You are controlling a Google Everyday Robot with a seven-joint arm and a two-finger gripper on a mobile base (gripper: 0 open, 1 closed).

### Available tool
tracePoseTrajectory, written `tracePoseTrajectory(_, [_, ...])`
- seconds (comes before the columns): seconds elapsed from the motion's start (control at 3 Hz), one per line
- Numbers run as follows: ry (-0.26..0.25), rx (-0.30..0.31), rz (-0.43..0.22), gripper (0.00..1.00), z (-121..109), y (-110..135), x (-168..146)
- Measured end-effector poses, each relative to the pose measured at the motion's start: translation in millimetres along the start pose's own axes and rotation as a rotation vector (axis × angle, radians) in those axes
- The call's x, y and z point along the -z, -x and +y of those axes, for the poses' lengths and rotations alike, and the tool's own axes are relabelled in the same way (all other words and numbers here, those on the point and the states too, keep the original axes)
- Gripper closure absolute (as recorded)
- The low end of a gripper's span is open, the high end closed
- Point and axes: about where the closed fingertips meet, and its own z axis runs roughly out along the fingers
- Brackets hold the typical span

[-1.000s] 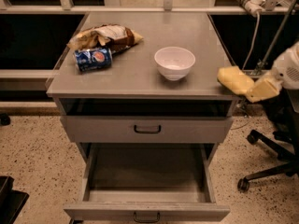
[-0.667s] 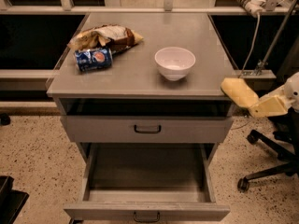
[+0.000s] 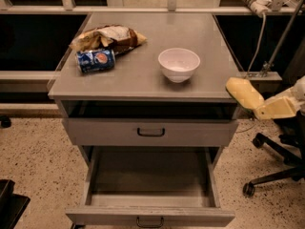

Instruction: Place sponge into middle drawer

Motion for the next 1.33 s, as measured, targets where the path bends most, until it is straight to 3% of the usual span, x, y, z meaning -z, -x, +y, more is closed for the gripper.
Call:
tracePoseTrajectory(0.33, [0.059, -0.058, -0.022, 1.0, 10.2, -30.7, -15.7])
tracePoseTrajectory(0.67, [0.172, -0.166, -0.061, 1.0, 37.6, -87.1, -45.5])
tracePoseTrajectory(1.0, [0.293, -0.258, -0.097, 1.0, 46.9, -136.7, -82.2])
tracePoseTrajectory(1.33, [0.39, -0.322, -0.059, 1.0, 43.9, -166.3, -126.5])
